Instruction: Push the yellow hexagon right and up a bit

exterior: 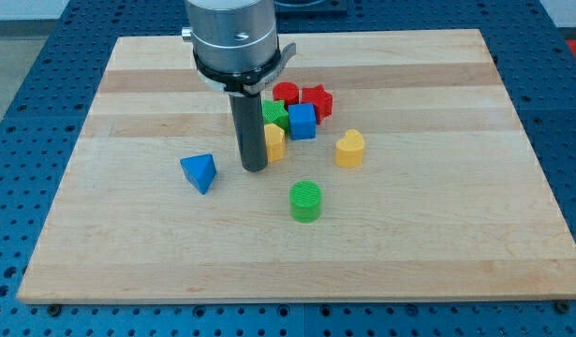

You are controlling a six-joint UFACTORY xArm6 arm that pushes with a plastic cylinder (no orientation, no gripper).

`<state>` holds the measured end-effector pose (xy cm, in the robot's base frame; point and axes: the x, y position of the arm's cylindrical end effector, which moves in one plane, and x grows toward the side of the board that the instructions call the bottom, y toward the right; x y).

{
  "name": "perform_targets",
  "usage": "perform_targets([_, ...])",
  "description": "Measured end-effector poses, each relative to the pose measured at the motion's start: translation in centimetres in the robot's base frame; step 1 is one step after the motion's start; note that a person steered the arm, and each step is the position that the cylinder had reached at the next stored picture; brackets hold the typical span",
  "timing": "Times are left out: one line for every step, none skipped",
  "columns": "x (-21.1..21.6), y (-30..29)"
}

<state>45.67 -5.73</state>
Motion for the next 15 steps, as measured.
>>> perform_targets([0.0, 0.1])
perform_targets([0.9, -0.2])
perform_targets([1.8, -1.9])
perform_targets([0.7, -3.4])
perform_targets([-1.1, -3.9])
perform_targets([-1.7, -3.9])
perform_targets([-1.7, -3.0])
perform_targets([-1.7, -1.2])
perform_targets([-1.7, 0.4])
perform_targets([-1.7, 1.1])
perform_targets([-1.7, 1.2])
perform_targets([-1.6, 1.1])
perform_targets([0.1, 0.9])
perform_targets([0.9, 1.8])
perform_targets([0.9, 4.5])
